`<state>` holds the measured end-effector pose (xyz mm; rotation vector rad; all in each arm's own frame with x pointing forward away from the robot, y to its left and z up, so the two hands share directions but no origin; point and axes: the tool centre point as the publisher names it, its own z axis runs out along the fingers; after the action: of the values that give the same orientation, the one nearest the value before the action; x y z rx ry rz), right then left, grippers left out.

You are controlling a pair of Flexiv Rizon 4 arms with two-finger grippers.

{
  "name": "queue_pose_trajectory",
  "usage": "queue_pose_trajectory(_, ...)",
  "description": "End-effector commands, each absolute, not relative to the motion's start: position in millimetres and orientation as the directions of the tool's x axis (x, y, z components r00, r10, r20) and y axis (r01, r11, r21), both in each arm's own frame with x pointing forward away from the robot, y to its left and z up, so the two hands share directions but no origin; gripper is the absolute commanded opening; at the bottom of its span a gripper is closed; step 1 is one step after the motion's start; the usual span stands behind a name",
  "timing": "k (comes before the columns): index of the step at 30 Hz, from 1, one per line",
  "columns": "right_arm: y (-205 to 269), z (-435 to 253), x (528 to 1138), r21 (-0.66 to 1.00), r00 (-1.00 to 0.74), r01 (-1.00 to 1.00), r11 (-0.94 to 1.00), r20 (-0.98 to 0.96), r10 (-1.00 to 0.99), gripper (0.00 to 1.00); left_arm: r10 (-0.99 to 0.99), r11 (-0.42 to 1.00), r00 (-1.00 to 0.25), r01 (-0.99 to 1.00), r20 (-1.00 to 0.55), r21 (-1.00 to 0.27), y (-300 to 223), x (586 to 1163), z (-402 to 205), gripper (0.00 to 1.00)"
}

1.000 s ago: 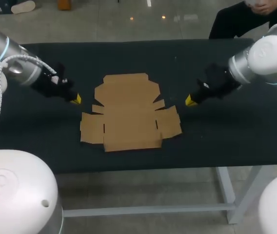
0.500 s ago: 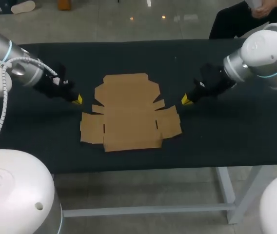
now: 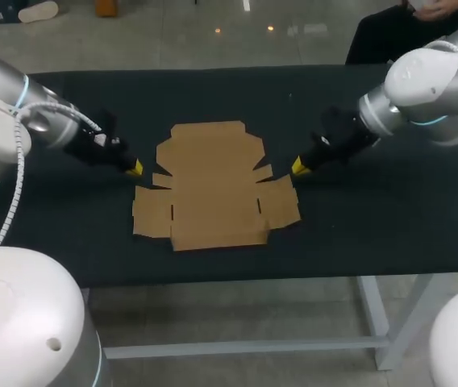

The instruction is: Assemble the packaging by folding the flat box into shape, placing the metal phone stand inside, and closing the box properly

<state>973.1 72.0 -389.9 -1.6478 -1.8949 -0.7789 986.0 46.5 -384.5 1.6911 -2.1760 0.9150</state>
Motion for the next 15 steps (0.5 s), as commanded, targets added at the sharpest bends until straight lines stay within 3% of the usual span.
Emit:
queue_pose_trajectory(1,77.4,-396.6,977.0,0.079,-0.131,0.991,0.106,0.706,0.695,0.0,-0.787,0.145,-0.306,-0.936,0.536,-0.322,41.2,991.6,-394.9,0.0)
queue_pose_trajectory(15,86.2,-403.1,976.0,0.079,-0.129,0.992,0.103,0.709,0.694,0.0,-0.778,0.158,-0.303,-0.942,0.551,-0.296,33.7,989.5,-404.0,0.0)
